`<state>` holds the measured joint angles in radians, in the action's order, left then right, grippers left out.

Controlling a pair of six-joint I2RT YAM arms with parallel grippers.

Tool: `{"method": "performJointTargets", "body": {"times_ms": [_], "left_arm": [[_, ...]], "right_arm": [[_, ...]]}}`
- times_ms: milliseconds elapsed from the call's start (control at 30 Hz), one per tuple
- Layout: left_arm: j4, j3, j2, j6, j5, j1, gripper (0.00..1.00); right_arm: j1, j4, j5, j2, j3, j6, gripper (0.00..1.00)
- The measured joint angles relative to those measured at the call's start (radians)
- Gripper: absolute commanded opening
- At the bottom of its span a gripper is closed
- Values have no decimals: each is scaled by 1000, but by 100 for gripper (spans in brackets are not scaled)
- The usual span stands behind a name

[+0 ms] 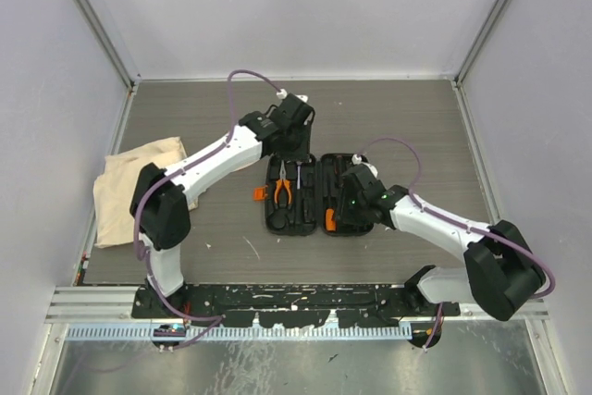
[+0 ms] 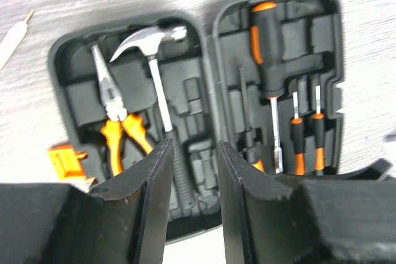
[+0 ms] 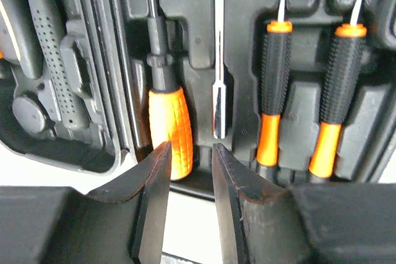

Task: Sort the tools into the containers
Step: Place the screwdriver in the storage box.

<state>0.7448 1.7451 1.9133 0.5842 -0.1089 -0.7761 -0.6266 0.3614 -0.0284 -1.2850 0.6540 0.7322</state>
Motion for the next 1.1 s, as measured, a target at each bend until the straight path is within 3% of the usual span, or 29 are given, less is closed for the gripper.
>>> {"method": "performJointTargets", "body": {"times_ms": [167,333,733,1100], "left_arm": [[-49,-179,-100,0,-11,24,37],[-78,-264,-151,0,-10,23,35],[-121,-372,-216,5,-8,19,34],[-137,-376,-218,14,-11,-24,33]], "right_arm": [[8,85,5,28,44,-16,37],[43,86,15,27,120,-35,32],[67,54,46,-180,187,-100,25],[67,16,61,-219,180,-103,23]]}}
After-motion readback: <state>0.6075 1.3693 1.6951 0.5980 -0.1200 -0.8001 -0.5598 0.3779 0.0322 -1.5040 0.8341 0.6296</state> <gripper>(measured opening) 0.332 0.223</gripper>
